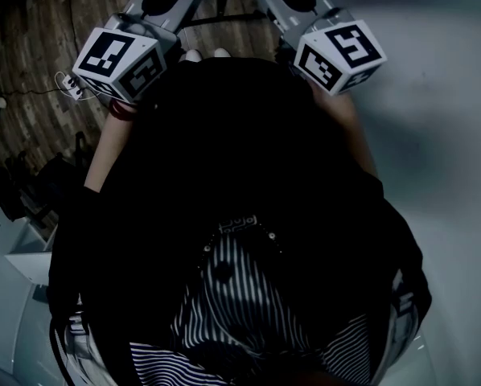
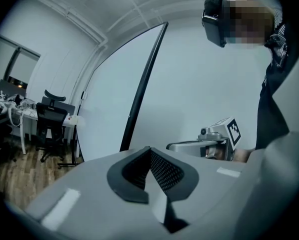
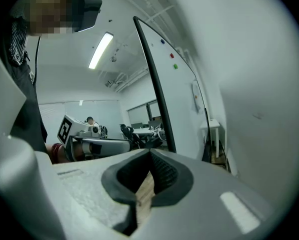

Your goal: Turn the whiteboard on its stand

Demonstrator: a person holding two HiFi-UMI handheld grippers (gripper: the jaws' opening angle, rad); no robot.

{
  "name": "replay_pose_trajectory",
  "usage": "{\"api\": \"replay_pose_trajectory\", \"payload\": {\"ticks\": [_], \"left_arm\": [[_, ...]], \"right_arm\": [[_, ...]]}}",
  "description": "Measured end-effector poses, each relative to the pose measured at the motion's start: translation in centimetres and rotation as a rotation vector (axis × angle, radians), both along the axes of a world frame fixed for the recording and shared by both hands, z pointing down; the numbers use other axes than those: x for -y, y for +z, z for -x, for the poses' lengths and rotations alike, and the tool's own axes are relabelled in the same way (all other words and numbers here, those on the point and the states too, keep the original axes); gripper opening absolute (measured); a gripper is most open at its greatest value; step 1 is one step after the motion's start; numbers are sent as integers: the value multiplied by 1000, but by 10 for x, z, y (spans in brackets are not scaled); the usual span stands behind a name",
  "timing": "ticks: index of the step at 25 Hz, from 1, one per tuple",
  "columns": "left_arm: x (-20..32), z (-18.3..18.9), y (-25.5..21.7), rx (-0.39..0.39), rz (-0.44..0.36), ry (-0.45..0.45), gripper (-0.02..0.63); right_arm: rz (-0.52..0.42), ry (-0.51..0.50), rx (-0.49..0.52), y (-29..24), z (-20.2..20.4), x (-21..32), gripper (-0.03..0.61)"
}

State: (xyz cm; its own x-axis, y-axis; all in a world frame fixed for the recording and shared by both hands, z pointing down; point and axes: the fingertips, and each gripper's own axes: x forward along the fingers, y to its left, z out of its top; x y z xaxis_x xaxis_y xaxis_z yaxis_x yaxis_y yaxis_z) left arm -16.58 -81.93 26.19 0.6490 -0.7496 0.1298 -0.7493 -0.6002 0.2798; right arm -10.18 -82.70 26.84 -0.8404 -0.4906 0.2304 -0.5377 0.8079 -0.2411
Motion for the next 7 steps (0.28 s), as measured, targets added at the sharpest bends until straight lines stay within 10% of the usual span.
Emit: {"api": "replay_pose_trajectory", "payload": {"ticks": [7], "left_arm": [[-24,-19,-4,16,-1,-8,3]], "right_arm": [[-7,-18,11,-8,-19,-19,2]]}}
